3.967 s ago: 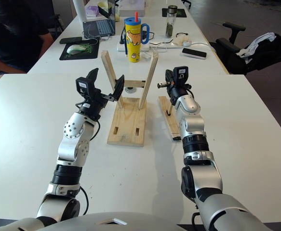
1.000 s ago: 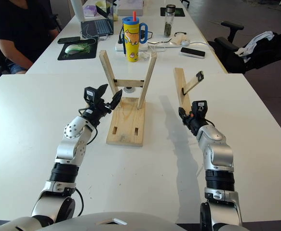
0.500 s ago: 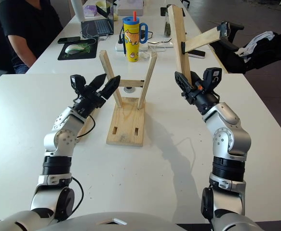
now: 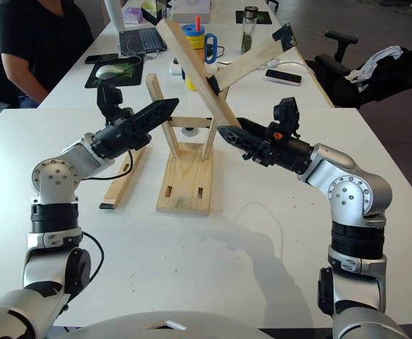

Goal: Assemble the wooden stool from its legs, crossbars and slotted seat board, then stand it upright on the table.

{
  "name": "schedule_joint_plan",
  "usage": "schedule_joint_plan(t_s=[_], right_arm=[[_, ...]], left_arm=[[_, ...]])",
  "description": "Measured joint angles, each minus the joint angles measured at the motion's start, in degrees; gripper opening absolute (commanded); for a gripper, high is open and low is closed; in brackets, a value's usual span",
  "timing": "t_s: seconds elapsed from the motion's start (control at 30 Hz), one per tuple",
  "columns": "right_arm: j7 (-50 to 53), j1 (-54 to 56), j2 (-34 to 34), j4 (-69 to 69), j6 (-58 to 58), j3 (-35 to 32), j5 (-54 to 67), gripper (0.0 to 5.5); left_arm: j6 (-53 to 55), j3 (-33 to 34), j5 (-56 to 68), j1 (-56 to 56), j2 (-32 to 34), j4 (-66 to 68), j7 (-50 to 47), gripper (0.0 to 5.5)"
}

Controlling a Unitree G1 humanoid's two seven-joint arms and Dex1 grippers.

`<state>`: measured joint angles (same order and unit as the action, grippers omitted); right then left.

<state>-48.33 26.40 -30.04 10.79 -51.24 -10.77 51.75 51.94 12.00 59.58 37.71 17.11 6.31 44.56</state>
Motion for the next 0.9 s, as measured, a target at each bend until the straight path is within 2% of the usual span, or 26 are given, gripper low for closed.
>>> schedule_joint_plan(t_s=[0.23, 0.5, 0.73, 0.9], right_arm=[[-6.49, -0.65, -2.89, -0.07, -4.96, 0.53, 5.01, 2.04], [-11.87, -0.82, -6.55, -1.69, -11.34, 0.77, 9.55, 2.04], [-12.30, -0.81, -7.14, -3.01, -13.33, 0.64, 10.66, 2.04], [-12.55, -0.81, -7.18, -2.80, -14.12, 0.54, 11.72, 2.04]], left_arm=[[4.44, -1.50, -0.17, 4.47, 2.81, 5.11, 5.85, 5.40], [8.95, 0.72, 4.10, 5.93, 3.05, 4.40, 7.47, 5.40], [10.76, 1.03, 5.21, 6.97, 3.75, 3.30, 8.52, 4.49], [11.42, 0.61, 5.17, 6.96, 4.09, 3.13, 9.77, 3.65]])
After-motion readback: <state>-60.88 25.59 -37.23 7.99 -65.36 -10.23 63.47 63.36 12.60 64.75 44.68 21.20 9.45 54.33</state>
